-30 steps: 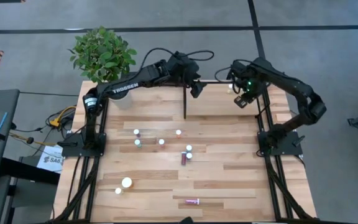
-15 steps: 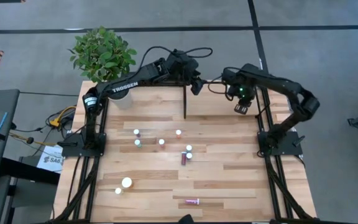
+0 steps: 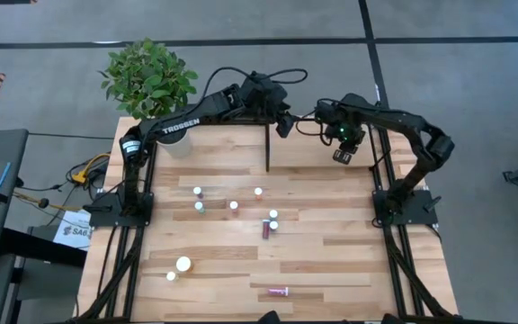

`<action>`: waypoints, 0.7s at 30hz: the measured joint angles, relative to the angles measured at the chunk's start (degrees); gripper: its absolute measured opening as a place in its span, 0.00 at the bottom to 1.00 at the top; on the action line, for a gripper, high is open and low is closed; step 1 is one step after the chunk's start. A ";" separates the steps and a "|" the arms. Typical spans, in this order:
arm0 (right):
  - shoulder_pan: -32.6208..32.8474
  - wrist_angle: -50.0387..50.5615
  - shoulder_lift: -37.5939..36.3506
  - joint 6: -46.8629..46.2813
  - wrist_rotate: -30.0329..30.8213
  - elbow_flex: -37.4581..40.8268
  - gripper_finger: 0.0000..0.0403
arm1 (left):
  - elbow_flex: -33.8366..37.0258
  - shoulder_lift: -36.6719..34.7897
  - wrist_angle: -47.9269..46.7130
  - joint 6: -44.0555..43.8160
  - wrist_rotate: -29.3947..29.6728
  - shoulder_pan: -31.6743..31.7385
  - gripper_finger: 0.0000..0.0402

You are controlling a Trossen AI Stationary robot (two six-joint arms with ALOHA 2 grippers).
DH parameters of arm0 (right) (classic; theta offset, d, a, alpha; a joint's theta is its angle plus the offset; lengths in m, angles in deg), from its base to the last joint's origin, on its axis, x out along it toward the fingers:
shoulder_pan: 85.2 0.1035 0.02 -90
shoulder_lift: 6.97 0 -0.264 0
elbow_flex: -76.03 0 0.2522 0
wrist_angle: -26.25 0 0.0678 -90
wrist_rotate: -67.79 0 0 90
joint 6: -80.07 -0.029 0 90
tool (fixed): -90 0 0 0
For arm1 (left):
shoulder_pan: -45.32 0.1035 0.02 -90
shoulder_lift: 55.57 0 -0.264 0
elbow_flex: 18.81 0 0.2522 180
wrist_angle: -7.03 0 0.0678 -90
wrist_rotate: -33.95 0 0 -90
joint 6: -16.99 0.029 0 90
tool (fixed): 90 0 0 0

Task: Pick and place medicine bottles onto shelf by color
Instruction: Put the yellow pill bottle on the shelf

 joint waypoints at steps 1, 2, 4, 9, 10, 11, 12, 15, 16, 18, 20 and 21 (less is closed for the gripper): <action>0.02 -0.02 0.00 -0.23 -0.02 0.00 0.31 | 0.00 0.00 -0.04 0.00 0.00 0.00 0.64; 0.02 -0.10 0.02 -0.46 -0.08 0.00 0.31 | 0.00 0.00 -0.07 0.00 0.00 0.00 0.64; 0.08 -0.10 0.00 -0.59 -0.21 0.00 0.31 | 0.00 0.00 -0.41 0.00 0.00 0.00 0.64; 0.91 -0.24 0.02 1.15 -0.52 0.00 0.31 | 0.00 0.00 -0.99 0.00 -0.44 -0.08 0.64; 1.24 -0.30 0.00 2.06 -0.52 0.00 0.31 | 0.00 0.00 -1.19 0.00 -0.44 -0.11 0.64; 1.57 -0.49 0.01 2.93 -0.52 0.00 0.31 | 0.00 0.00 -1.39 0.00 -0.44 -0.11 0.64; 1.92 -0.80 0.02 3.67 -0.53 0.00 0.31 | 0.00 0.00 -1.39 0.00 -0.44 -0.17 0.64; 2.86 -1.32 0.02 4.14 -0.54 0.00 0.31 | 0.00 0.00 -1.38 0.00 -0.46 -0.28 0.64; 3.06 -1.47 0.00 4.14 -0.54 0.00 0.31 | 0.00 0.00 -1.37 0.00 -0.46 -0.32 0.64; 3.40 -2.41 0.02 4.12 -0.56 0.00 0.31 | 0.00 0.00 -1.37 0.00 -0.46 -0.33 0.64; 3.56 -3.47 0.02 4.13 -0.56 0.00 0.31 | 0.00 0.00 -1.37 0.00 -0.46 -0.33 0.64; 3.56 -4.04 0.13 4.13 -0.56 0.00 0.31 | 0.00 0.00 -1.39 0.00 -0.46 -0.33 0.64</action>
